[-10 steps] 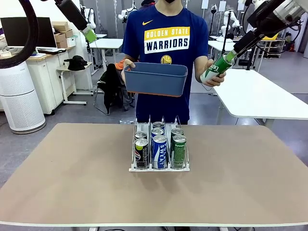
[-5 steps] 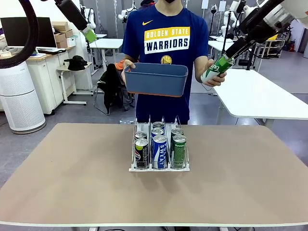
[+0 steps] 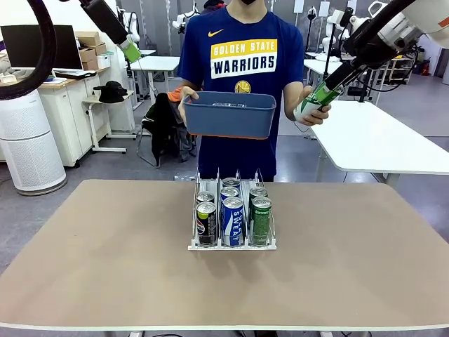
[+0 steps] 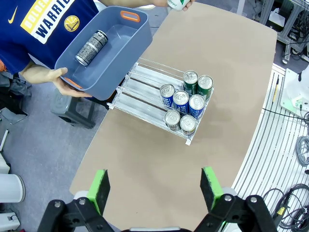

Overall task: Fill the beverage cans into the dispenser.
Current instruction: Pick up the Sprite handed by the human.

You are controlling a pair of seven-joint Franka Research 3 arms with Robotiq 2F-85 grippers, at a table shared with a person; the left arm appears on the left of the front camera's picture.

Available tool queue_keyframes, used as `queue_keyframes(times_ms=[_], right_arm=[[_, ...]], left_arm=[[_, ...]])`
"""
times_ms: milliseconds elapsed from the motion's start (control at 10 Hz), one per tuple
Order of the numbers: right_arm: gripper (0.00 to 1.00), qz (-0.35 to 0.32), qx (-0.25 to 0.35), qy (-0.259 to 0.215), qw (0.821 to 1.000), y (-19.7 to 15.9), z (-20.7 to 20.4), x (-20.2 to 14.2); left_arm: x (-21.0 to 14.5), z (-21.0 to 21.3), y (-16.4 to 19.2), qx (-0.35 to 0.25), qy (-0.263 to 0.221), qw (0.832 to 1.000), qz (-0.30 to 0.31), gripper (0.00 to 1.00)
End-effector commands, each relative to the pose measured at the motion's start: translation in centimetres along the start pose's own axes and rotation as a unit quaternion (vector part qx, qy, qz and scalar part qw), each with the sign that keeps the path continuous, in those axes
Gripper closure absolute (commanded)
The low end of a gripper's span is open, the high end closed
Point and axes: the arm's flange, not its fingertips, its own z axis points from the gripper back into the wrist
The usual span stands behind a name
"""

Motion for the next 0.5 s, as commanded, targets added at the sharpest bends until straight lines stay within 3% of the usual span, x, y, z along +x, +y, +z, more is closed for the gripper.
queue_keyframes(times_ms=[0,400], right_arm=[[0.00,0.002,-0.001,-0.015,1.000,-0.29,-0.66,-0.20],[0.00,-0.002,-0.006,-0.019,1.000,-0.45,-0.90,-0.02]], left_arm=[[-0.20,0.11,0.00,-0.003,0.003,1.000,-0.001,0.00],[-0.20,0.11,0.00,-0.003,0.003,1.000,-0.001,0.00]])
